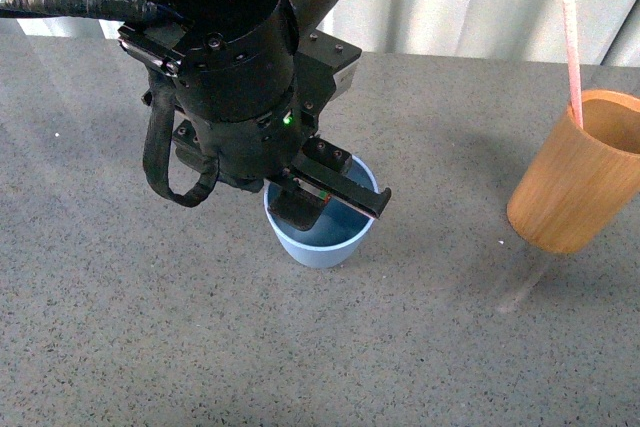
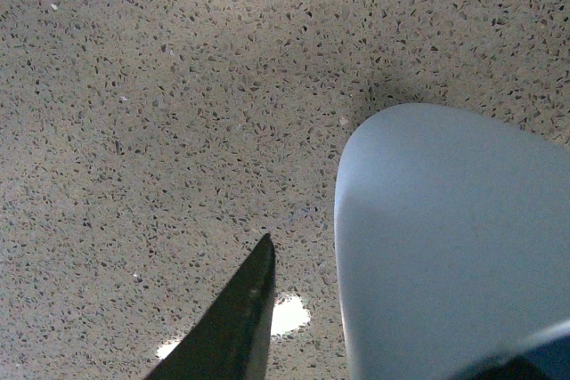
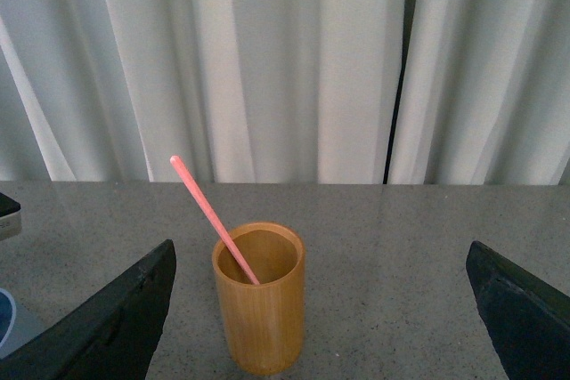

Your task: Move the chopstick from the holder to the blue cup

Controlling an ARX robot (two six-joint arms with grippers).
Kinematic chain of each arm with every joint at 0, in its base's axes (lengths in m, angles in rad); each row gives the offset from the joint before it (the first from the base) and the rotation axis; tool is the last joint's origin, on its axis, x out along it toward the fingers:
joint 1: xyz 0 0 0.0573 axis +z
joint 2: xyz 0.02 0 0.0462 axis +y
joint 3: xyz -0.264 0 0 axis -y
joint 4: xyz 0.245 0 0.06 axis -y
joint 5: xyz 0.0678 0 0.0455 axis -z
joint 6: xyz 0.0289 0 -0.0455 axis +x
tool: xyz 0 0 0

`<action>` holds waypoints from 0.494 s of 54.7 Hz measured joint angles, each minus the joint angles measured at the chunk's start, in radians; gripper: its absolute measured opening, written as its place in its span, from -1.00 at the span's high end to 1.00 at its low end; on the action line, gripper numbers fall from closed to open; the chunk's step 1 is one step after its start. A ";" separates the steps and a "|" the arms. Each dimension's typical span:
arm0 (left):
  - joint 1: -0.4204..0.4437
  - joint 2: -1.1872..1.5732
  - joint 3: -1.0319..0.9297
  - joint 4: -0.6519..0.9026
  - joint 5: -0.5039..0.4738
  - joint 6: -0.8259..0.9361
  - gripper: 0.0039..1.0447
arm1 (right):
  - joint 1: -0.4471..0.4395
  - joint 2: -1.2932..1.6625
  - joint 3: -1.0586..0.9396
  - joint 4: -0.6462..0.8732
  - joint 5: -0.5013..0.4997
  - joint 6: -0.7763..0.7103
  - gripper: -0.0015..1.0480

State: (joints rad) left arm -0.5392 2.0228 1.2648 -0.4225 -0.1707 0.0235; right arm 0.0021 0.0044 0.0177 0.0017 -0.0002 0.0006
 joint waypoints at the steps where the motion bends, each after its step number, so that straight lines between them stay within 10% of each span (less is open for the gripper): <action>1: 0.000 0.000 0.000 0.000 0.000 0.000 0.12 | 0.000 0.000 0.000 0.000 0.000 0.000 -0.81; 18: 0.018 -0.011 0.013 -0.012 -0.008 0.001 -0.87 | 0.000 0.000 0.000 0.000 0.000 0.000 -0.81; 27: 0.040 -0.041 0.017 -0.027 -0.011 0.002 -0.87 | 0.000 0.000 0.000 0.000 0.000 0.000 -0.81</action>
State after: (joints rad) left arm -0.4995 1.9820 1.2816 -0.4500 -0.1814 0.0257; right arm 0.0021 0.0044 0.0177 0.0017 0.0002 0.0006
